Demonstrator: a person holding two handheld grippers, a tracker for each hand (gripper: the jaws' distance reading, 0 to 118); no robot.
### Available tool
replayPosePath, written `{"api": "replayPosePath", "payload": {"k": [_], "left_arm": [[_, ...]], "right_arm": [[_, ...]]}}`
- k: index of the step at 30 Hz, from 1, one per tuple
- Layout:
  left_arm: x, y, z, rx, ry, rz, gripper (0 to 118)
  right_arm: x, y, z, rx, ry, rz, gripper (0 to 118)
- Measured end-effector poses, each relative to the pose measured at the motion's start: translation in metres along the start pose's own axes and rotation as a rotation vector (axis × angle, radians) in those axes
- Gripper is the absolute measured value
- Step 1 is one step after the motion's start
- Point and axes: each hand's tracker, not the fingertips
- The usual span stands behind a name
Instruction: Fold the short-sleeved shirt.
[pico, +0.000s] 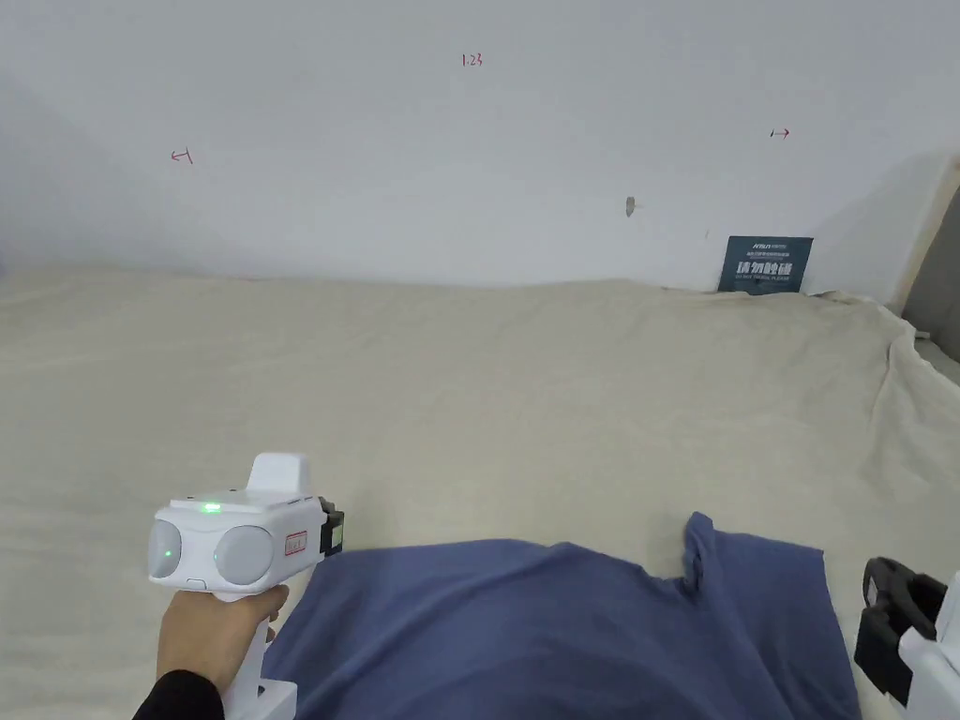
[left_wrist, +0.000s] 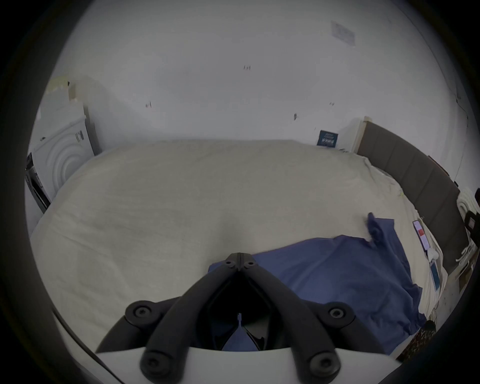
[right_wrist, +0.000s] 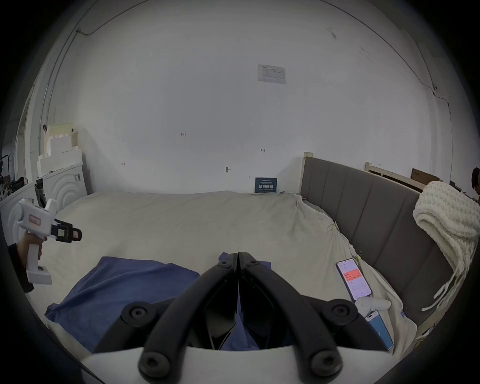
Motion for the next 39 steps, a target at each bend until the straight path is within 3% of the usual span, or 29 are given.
{"api": "replayPosePath", "payload": {"k": [3, 5, 13, 16, 19, 21, 22, 23, 27, 31, 33, 35, 39], "left_arm": [[-0.009, 0.011, -0.038, -0.064, 0.003, 0.013, 33], [-0.012, 0.014, -0.06, -0.09, 0.01, 0.01, 69], [-0.001, 0.006, -0.117, -0.28, 0.015, -0.073, 81], [0.004, -0.004, -0.135, -0.345, 0.014, -0.076, 80], [0.012, -0.012, -0.137, -0.376, -0.008, -0.084, 62], [0.015, -0.009, -0.131, -0.36, -0.009, -0.074, 38], [0.02, -0.008, -0.125, -0.357, -0.072, -0.068, 20], [0.024, -0.008, -0.122, -0.35, -0.105, -0.071, 10], [0.039, -0.011, -0.118, -0.341, -0.062, -0.211, 5], [0.034, -0.009, -0.087, -0.231, -0.118, -0.142, 5], [0.027, -0.004, -0.074, -0.199, -0.136, -0.134, 5], [0.016, 0.004, -0.067, -0.173, -0.141, -0.129, 5], [0.007, 0.013, -0.055, -0.143, -0.148, -0.122, 5]], "right_arm": [[0.007, -0.006, -0.018, -0.026, -0.014, 0.002, 0], [0.011, -0.01, -0.029, -0.044, -0.021, -0.002, 0], [0.017, -0.022, -0.053, -0.106, -0.049, -0.004, 0], [0.019, -0.025, -0.058, -0.122, -0.054, -0.002, 0], [0.02, -0.025, -0.061, -0.136, -0.055, -0.006, 0], [0.021, -0.025, -0.063, -0.144, -0.054, -0.012, 0], [0.022, -0.025, -0.065, -0.15, -0.05, -0.013, 0], [0.027, -0.026, -0.069, -0.157, -0.048, -0.014, 0], [0.039, -0.026, -0.092, -0.207, -0.026, -0.053, 0], [0.054, -0.028, -0.139, -0.31, -0.017, -0.088, 2], [0.063, -0.032, -0.167, -0.365, -0.032, -0.101, 22], [0.071, -0.039, -0.196, -0.432, -0.045, -0.124, 62], [0.077, -0.061, -0.242, -0.543, -0.093, -0.067, 76]]}}
